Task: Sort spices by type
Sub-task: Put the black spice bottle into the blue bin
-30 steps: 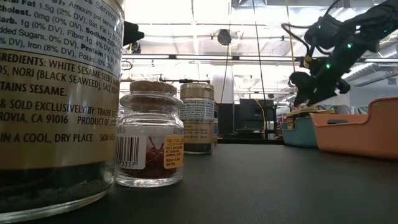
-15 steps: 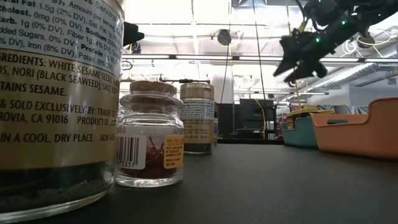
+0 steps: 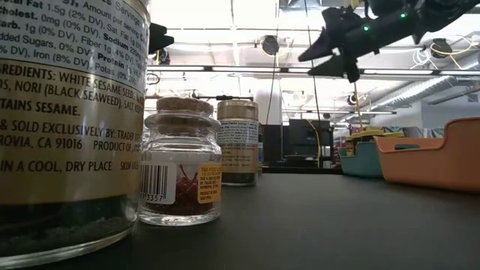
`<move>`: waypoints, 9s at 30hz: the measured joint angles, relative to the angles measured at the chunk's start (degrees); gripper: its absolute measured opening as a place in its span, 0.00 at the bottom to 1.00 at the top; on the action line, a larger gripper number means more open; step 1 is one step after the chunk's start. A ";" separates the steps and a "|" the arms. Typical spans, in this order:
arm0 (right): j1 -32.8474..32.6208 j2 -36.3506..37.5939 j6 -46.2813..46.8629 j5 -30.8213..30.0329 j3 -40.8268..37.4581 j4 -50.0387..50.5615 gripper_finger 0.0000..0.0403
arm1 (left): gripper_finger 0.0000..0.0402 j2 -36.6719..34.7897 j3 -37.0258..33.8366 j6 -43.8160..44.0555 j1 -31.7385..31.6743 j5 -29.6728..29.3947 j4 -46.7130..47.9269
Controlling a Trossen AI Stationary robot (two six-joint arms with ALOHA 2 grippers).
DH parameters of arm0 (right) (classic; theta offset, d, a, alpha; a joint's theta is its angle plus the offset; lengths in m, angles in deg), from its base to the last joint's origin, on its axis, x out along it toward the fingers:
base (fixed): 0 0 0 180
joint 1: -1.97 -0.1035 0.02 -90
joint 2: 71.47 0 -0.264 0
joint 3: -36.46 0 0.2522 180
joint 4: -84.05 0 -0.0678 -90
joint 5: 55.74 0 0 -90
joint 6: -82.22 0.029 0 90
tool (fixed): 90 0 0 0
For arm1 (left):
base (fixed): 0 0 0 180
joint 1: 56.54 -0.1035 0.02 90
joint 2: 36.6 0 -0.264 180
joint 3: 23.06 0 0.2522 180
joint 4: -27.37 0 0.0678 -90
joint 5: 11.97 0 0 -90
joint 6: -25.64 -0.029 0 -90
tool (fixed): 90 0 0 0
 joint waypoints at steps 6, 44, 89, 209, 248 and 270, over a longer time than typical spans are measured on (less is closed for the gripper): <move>-5.55 -6.60 0.01 -0.02 0.00 -9.39 0.65 | 0.63 0.01 0.00 0.13 0.00 0.17 -0.18; -30.38 -28.72 -3.32 -6.13 0.04 -29.68 0.65 | 0.63 2.30 -0.02 4.52 2.48 3.31 -6.87; -41.40 -32.22 -11.18 -6.08 0.04 -22.48 0.65 | 0.63 21.37 38.86 42.32 44.61 -40.06 73.64; -35.48 -32.15 -18.88 -6.38 0.00 -16.78 0.65 | 0.52 57.77 63.78 -11.97 -43.46 -14.74 88.28; -32.94 -32.13 -28.76 -6.38 0.02 -24.40 0.65 | 0.75 59.01 71.90 -16.60 -42.39 -4.36 91.60; -32.96 -32.13 -28.76 -6.38 0.02 -24.34 0.65 | 0.74 60.74 72.73 -22.94 -15.58 7.54 66.41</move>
